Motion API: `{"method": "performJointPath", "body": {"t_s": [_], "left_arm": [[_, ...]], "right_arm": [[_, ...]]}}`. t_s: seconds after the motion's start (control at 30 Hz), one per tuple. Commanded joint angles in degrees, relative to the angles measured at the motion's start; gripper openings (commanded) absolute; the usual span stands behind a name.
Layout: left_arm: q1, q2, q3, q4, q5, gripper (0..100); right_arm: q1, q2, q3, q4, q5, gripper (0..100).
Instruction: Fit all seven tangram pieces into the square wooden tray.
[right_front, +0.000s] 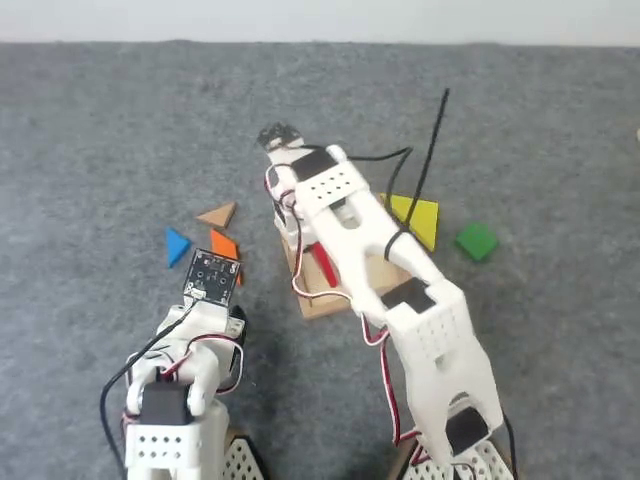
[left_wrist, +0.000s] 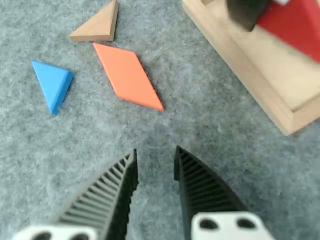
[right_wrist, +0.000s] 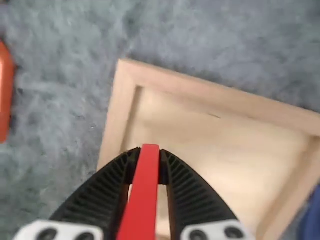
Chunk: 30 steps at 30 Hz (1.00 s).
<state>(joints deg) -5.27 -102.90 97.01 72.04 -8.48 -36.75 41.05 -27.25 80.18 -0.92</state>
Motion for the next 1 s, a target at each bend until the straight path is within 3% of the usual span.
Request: {"method": "performJointPath", "body": {"t_s": [0.0, 0.3, 0.67, 0.97], "left_arm": [[-0.26, -1.05, -0.57, 0.26, 0.00, 12], [-0.26, -1.05, -0.57, 0.26, 0.00, 12], [-0.26, -1.05, -0.57, 0.26, 0.00, 12], [-0.26, -1.05, -0.57, 0.26, 0.00, 12]], "right_arm": [[-0.40, -0.04, -3.25, 0.48, -0.26, 1.2], [1.80, -2.77, -3.25, 3.21, 4.57, 26.4], [10.86, -6.11, -3.25, 3.12, 7.91, 24.2], [9.80, -6.02, -2.99, 5.14, 7.56, 24.2]]}}
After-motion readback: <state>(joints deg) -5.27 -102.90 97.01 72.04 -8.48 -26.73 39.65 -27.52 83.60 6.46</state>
